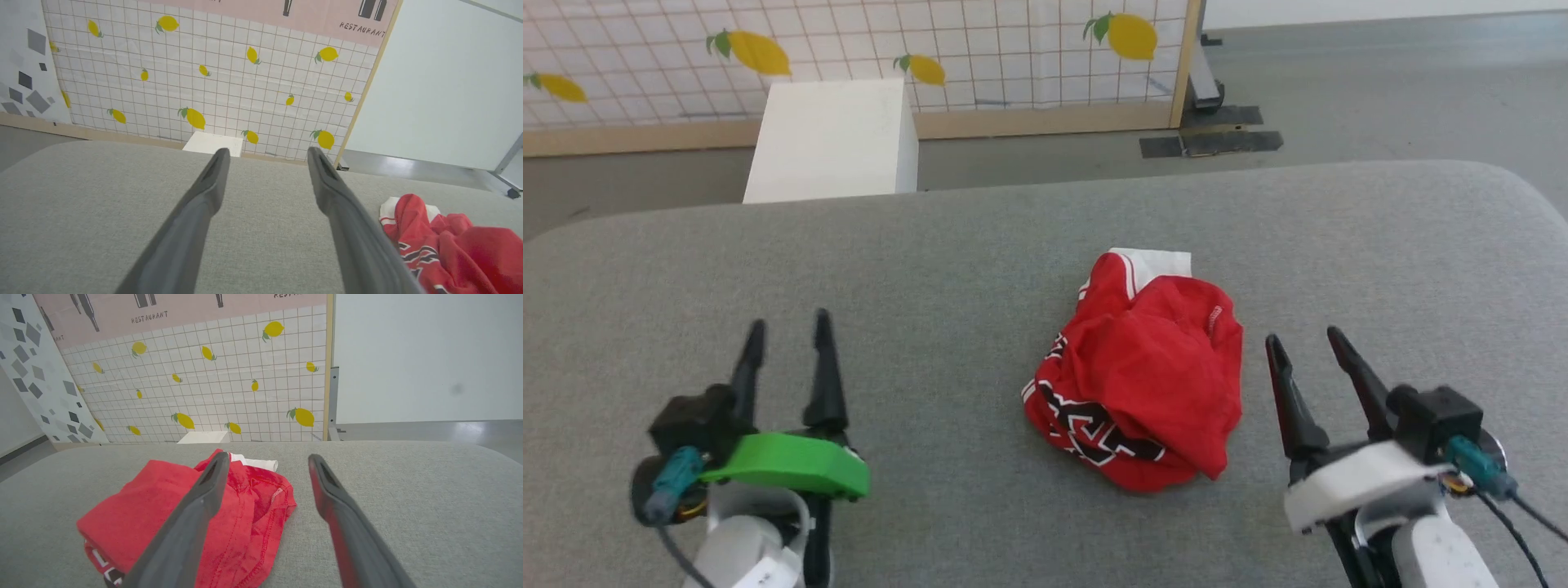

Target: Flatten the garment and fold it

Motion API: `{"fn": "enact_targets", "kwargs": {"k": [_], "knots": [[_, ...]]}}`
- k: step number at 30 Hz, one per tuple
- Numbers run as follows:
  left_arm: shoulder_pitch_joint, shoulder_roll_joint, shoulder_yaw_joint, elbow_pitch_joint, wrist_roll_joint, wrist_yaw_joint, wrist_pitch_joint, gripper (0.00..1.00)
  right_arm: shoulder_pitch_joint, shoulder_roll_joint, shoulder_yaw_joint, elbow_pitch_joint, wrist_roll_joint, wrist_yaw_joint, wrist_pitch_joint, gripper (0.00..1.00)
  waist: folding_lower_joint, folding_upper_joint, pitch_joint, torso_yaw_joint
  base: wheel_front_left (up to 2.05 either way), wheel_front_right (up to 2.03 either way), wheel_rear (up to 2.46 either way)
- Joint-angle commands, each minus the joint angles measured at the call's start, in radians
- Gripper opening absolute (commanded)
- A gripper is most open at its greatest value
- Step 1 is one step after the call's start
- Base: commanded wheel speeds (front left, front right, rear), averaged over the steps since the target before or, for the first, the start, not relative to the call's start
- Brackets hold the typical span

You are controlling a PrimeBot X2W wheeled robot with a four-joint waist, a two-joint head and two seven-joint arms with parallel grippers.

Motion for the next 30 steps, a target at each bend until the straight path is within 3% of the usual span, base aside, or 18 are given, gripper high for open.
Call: {"fn": "enact_targets", "kwargs": {"k": [1,2,3,7,19,20,21,22,24,30], "knots": [[0.023,-0.015,0.029,-0.026,0.032,-0.003,-0.007,1.00,-0.038,0.001,0.000,0.010,0.007,-0.002,0.019,1.00,0.0000,0.0000,0.020,0.018,0.00,0.00,0.00],[0.031,-0.026,0.050,-0.040,0.051,-0.008,-0.007,1.00,-0.055,0.001,0.000,0.019,0.004,-0.002,0.033,1.00,0.0000,0.0000,0.026,0.023,0.00,0.00,0.00],[0.063,-0.073,0.098,-0.083,0.106,-0.033,-0.007,1.00,-0.118,0.001,0.003,0.076,0.015,-0.002,0.123,1.00,0.0000,0.0000,0.044,0.042,0.00,0.00,0.00],[0.071,-0.117,0.150,-0.106,0.145,-0.075,-0.007,1.00,-0.211,0.001,0.006,0.177,0.025,-0.002,0.301,1.00,0.0000,0.0000,0.076,0.071,0.00,0.00,0.00],[0.027,-0.169,0.194,-0.089,0.177,-0.150,-0.008,1.00,-0.424,0.001,-0.029,0.441,-0.141,-0.002,0.748,1.00,0.0000,0.0000,0.161,0.141,0.00,0.00,0.00],[0.027,-0.170,0.192,-0.087,0.173,-0.151,-0.008,1.00,-0.424,0.001,-0.040,0.448,-0.152,-0.002,0.776,0.44,0.0000,0.0000,0.163,0.142,0.00,0.00,0.00],[0.026,-0.170,0.189,-0.085,0.167,-0.150,-0.008,1.00,-0.422,0.001,-0.048,0.449,-0.153,-0.002,0.792,0.29,0.0000,0.0000,0.164,0.143,0.00,0.00,0.00],[0.027,-0.170,0.186,-0.082,0.161,-0.149,-0.008,1.00,-0.419,0.001,-0.054,0.443,-0.149,-0.002,0.797,0.00,0.0000,0.0000,0.165,0.141,0.00,0.00,0.00],[0.029,-0.170,0.182,-0.077,0.153,-0.146,-0.008,1.00,-0.409,0.001,-0.064,0.417,-0.133,-0.002,0.764,0.00,0.0000,0.0000,0.160,0.134,0.00,0.00,0.00],[0.044,-0.170,0.183,-0.056,0.156,-0.147,-0.008,1.00,-0.327,0.001,-0.161,0.281,-0.044,-0.002,0.500,0.00,0.0000,0.0000,0.109,0.091,0.00,0.00,0.00]]}}
